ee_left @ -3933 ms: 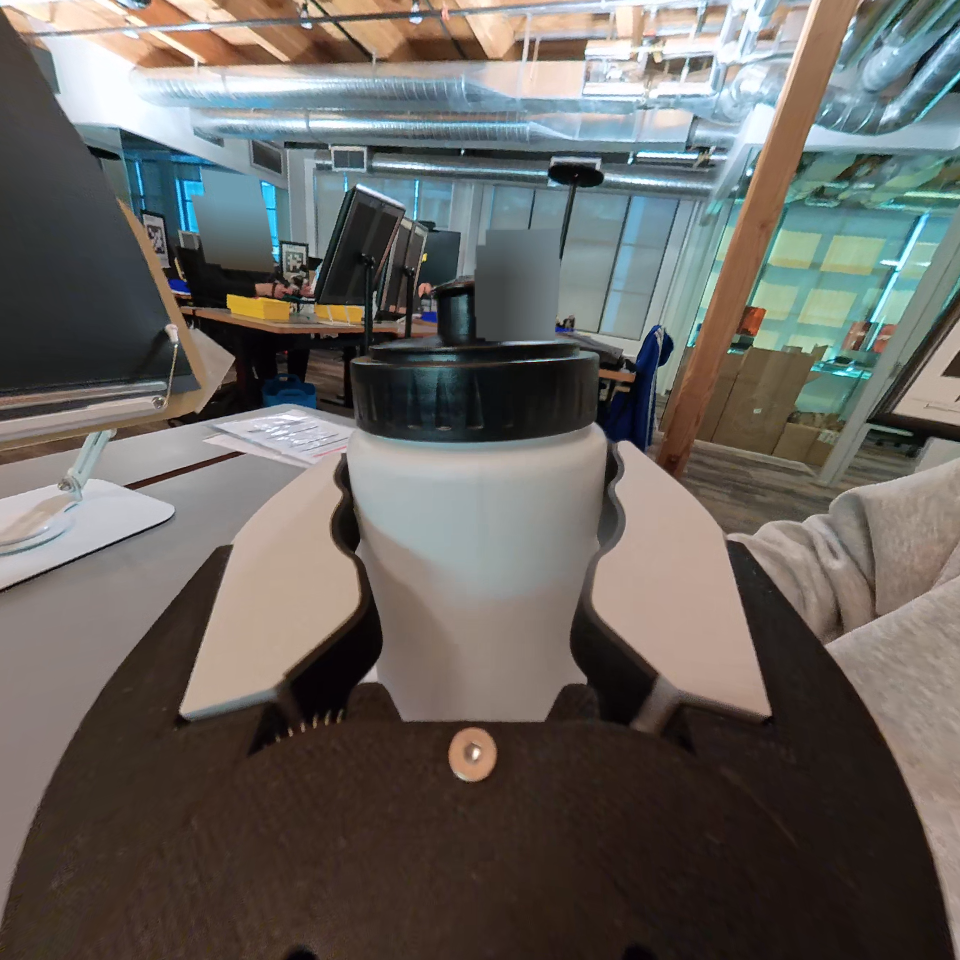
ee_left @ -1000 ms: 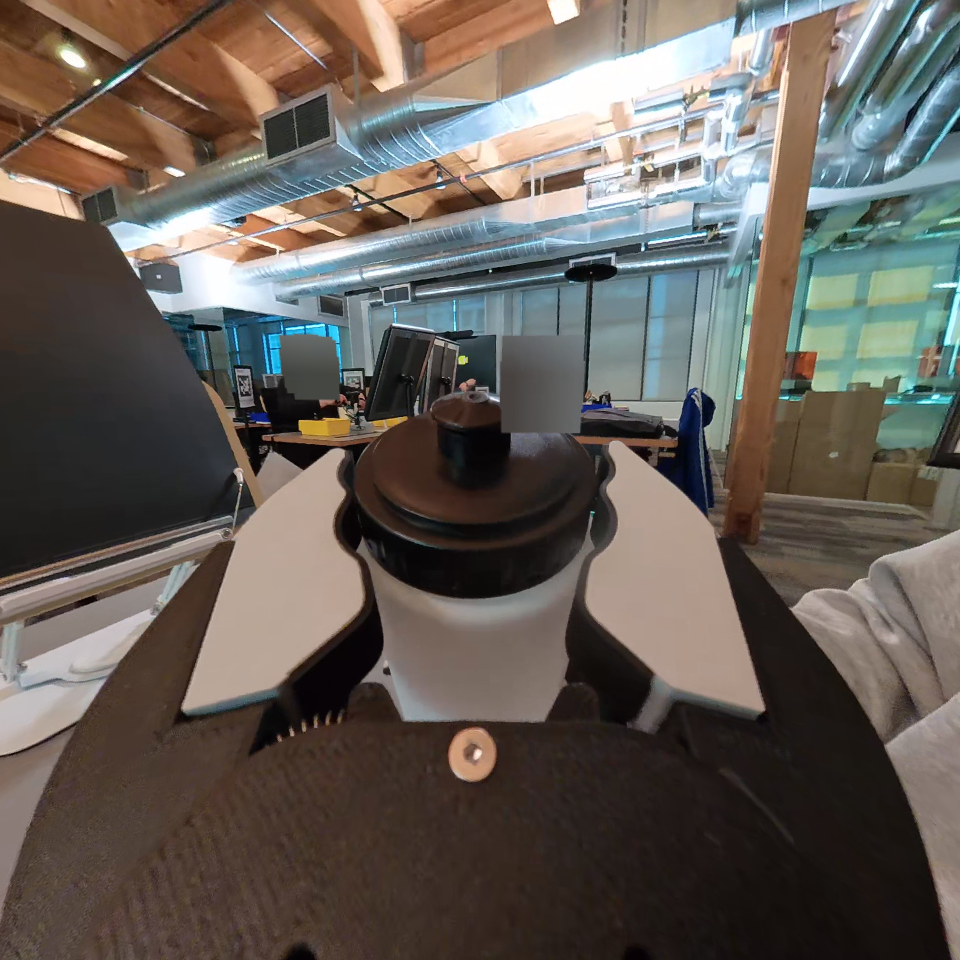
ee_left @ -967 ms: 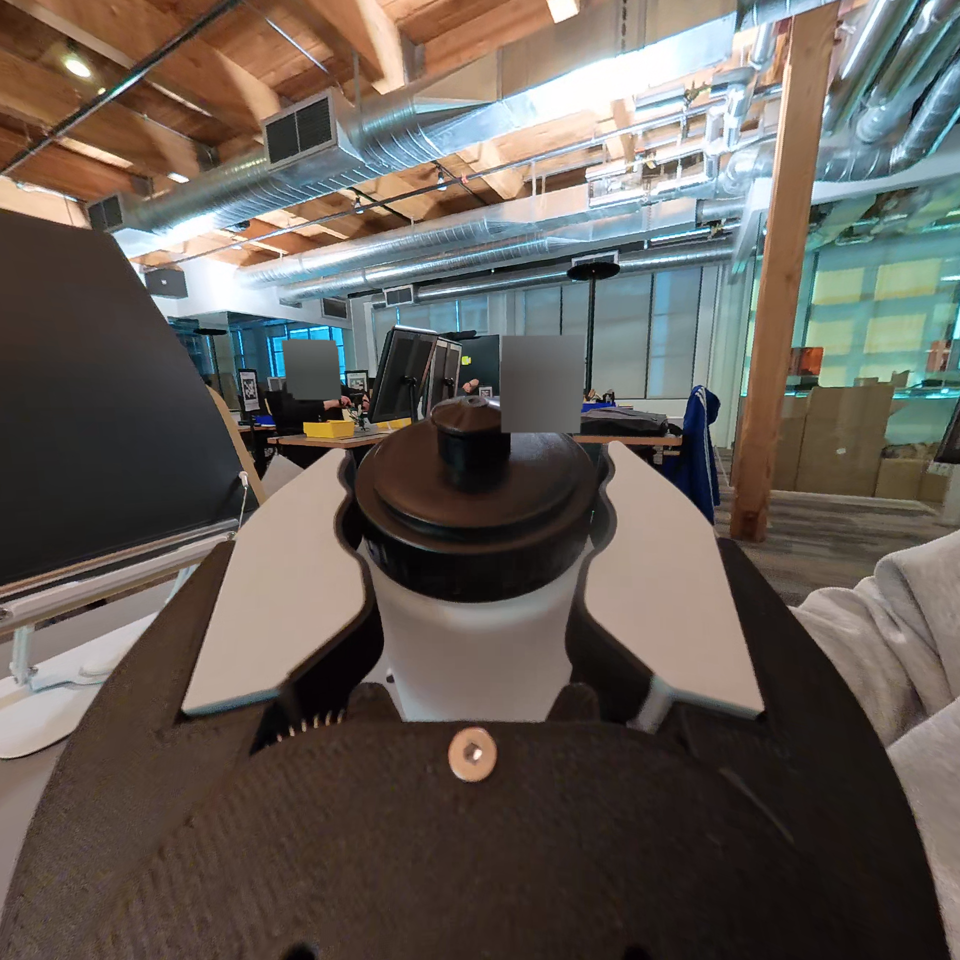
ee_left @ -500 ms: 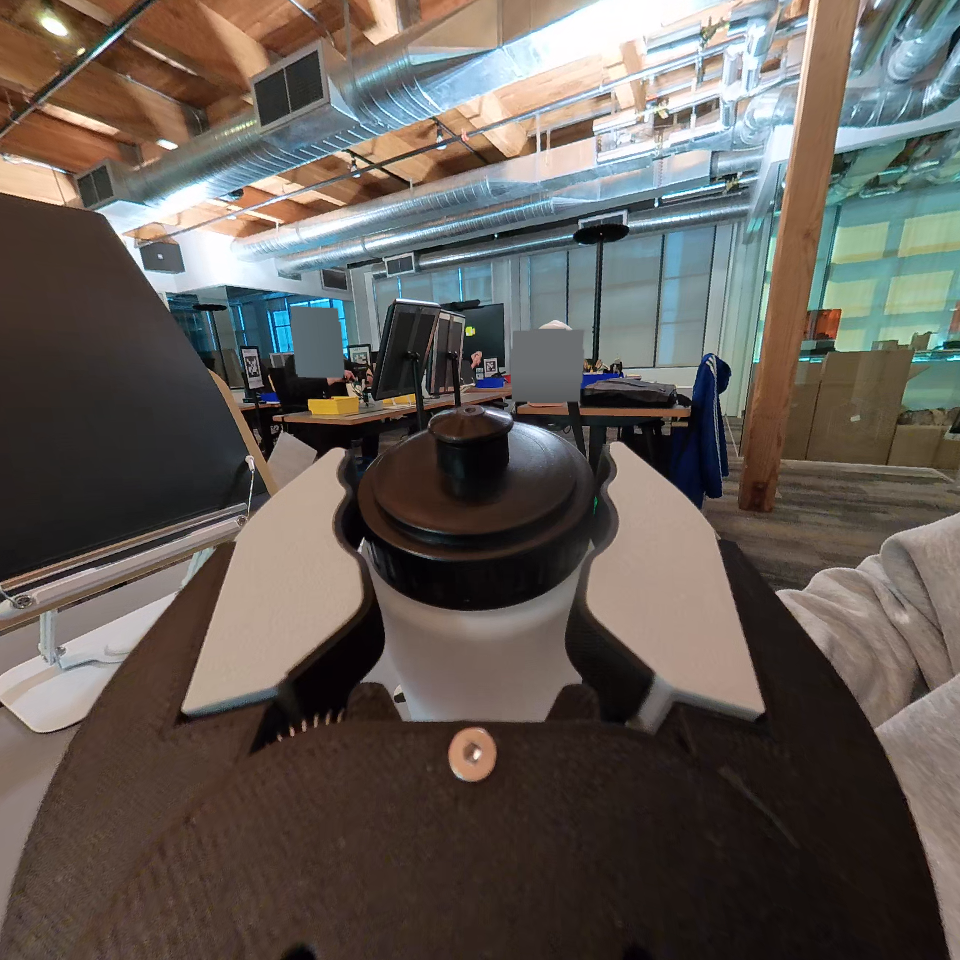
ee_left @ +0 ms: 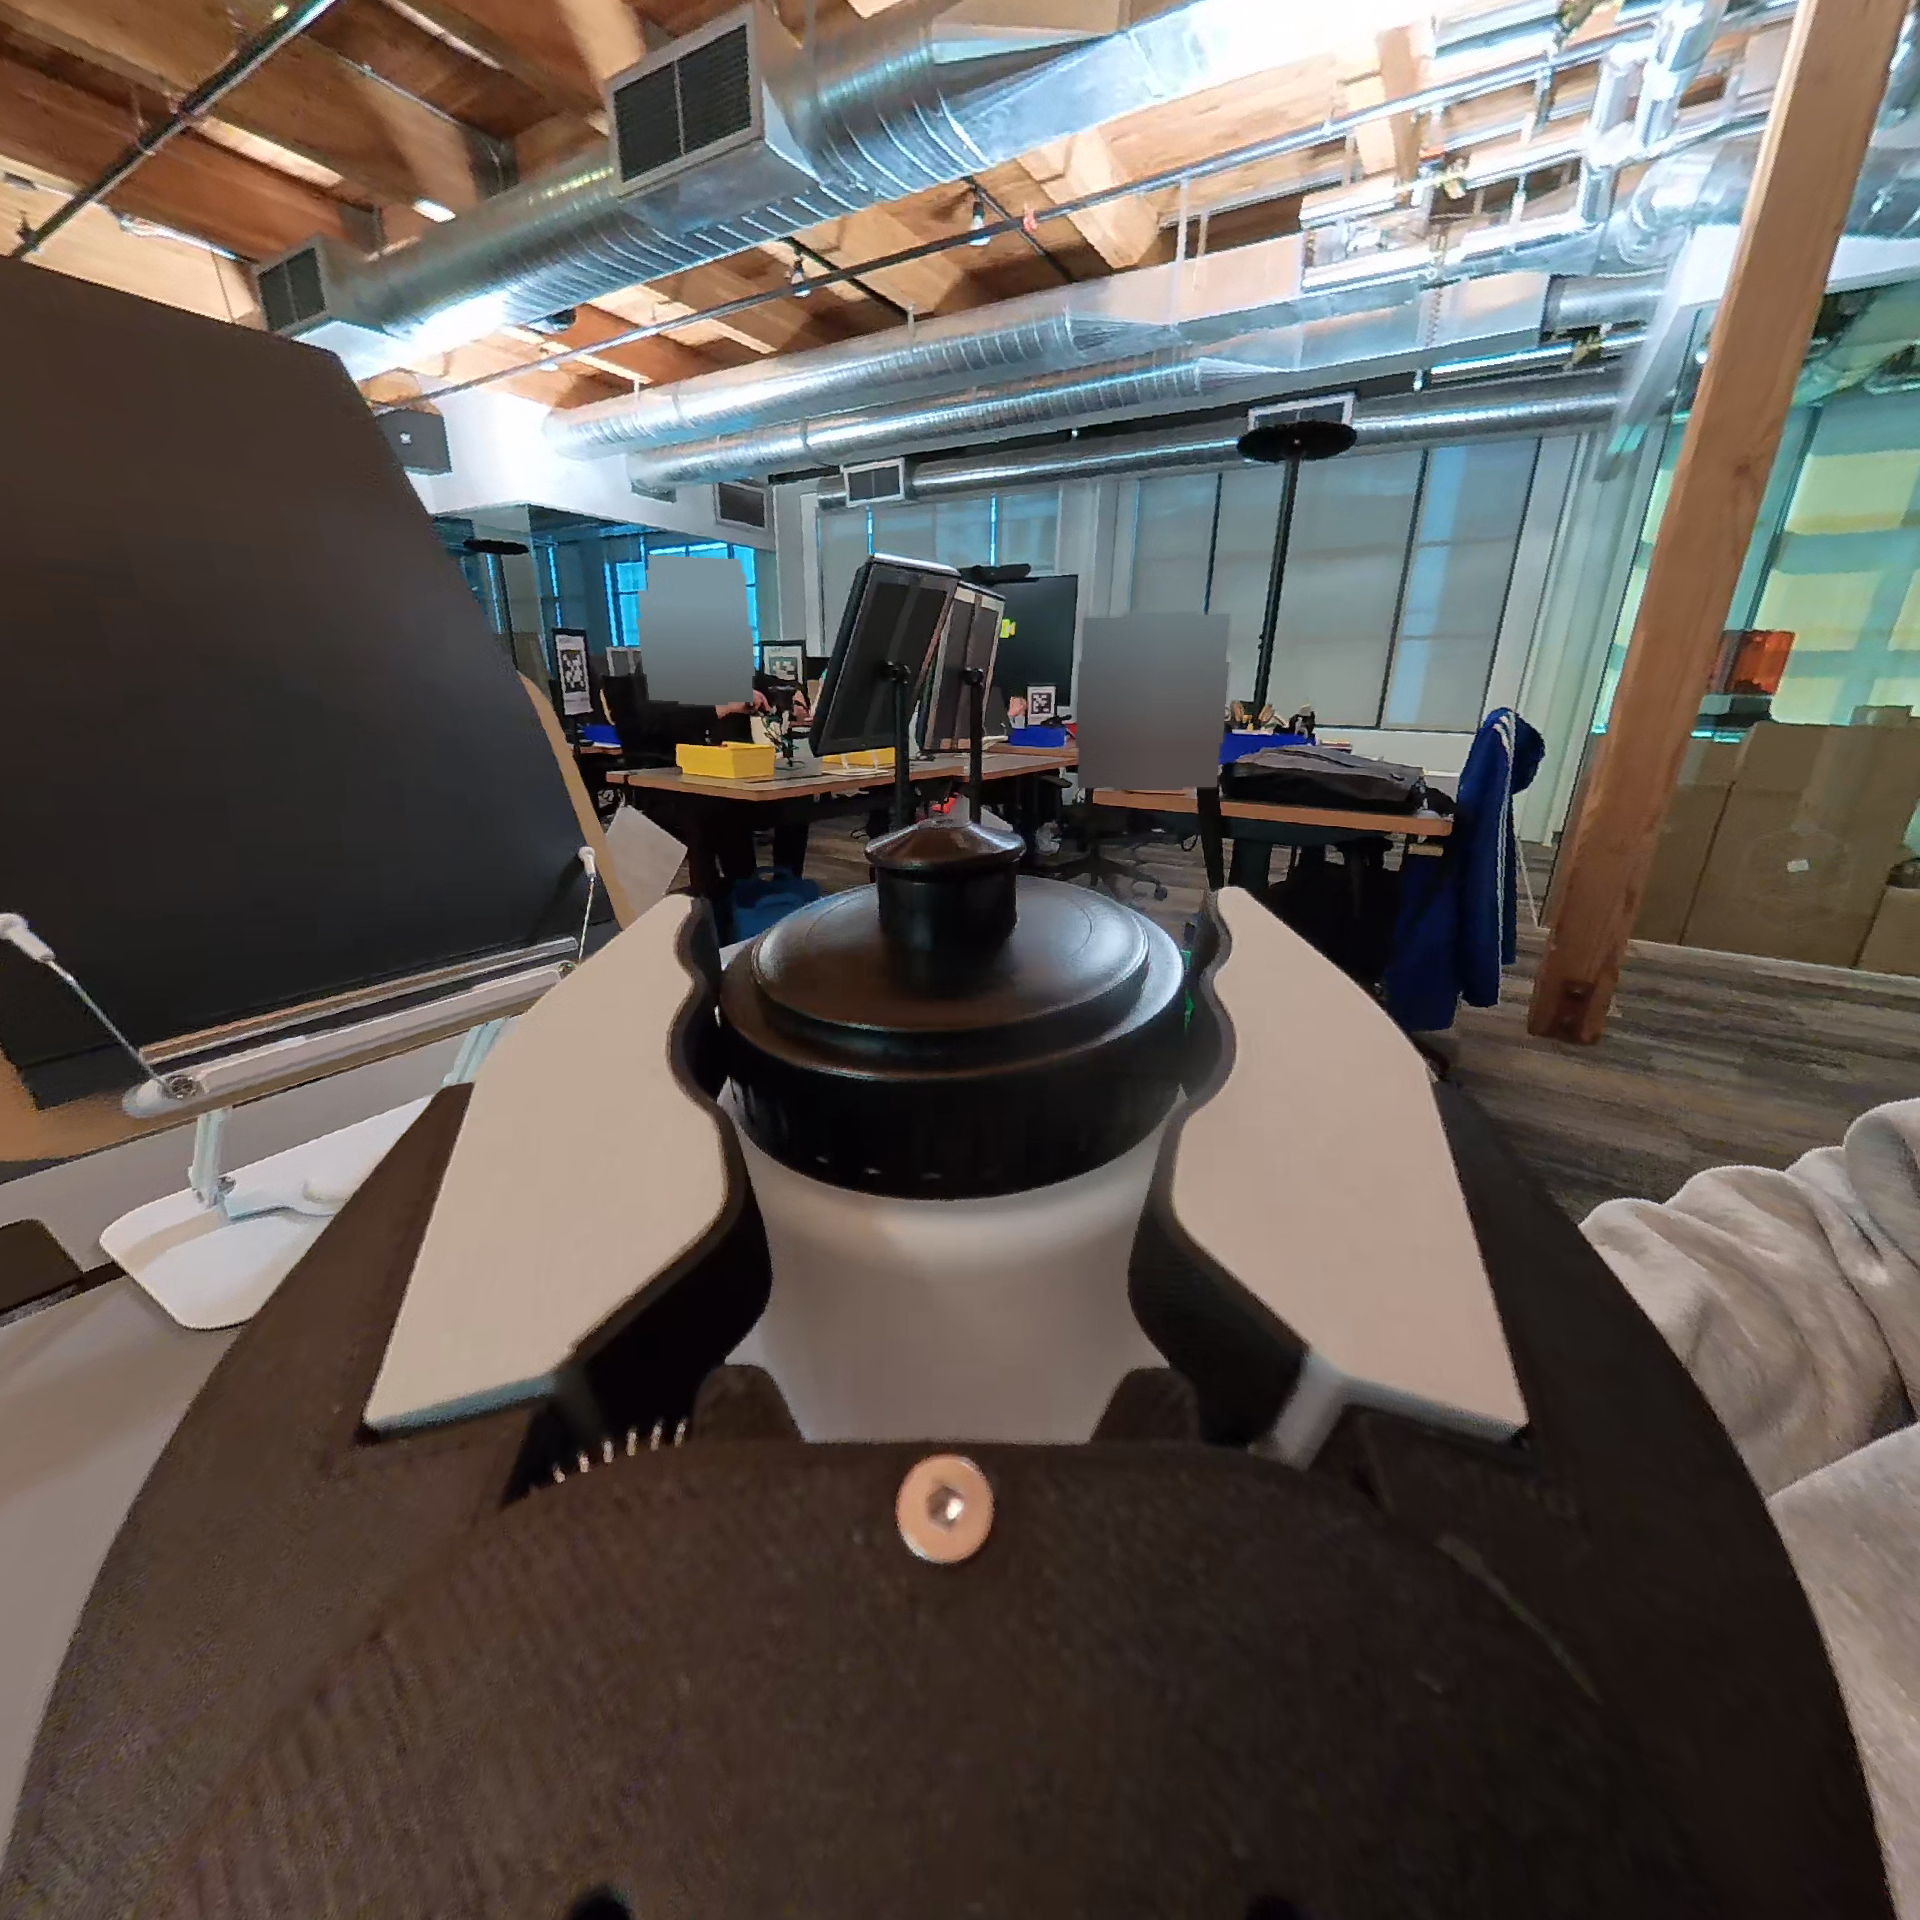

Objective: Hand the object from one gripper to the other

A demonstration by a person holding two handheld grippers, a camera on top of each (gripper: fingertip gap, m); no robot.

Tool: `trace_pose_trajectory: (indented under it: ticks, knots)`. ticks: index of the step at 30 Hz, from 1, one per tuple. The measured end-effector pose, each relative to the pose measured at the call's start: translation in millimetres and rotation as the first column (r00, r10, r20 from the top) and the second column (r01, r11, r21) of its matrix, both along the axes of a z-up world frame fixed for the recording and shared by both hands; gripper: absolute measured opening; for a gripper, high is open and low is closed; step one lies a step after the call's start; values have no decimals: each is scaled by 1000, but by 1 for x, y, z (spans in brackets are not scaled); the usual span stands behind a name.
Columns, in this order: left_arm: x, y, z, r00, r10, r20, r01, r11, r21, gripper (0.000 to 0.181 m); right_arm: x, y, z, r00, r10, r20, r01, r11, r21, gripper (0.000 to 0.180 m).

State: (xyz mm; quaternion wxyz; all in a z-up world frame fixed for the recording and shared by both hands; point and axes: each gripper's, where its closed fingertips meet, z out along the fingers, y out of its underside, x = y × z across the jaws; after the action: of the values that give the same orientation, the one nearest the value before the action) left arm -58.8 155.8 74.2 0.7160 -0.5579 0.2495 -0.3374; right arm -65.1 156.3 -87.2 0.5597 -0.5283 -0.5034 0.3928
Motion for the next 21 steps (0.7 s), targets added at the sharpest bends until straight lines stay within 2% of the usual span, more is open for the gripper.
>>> trace_pose_trajectory:
  ticks: [4, 10, 15, 21]
  knots:
    - [-4, 3, -2, 1000, -2, -14, 2, 1000, -26, 89, 1, -4, 5, 998, 45, -46, -47, 998, -38, 118]
    - [0, 7, -15, 993, -15, -114, 7, 998, -66, 88, 3, -10, 17, 987, 95, -130, -106, 991, -78, 117]
    - [11, 8, -26, 991, -52, -123, 40, 995, -96, 88, 10, -10, 32, 966, 118, -231, -156, 975, -156, 110]
    - [29, 8, -44, 985, -115, -127, 97, 986, -135, 88, 18, -10, 42, 953, 138, -269, -183, 972, -148, 99]
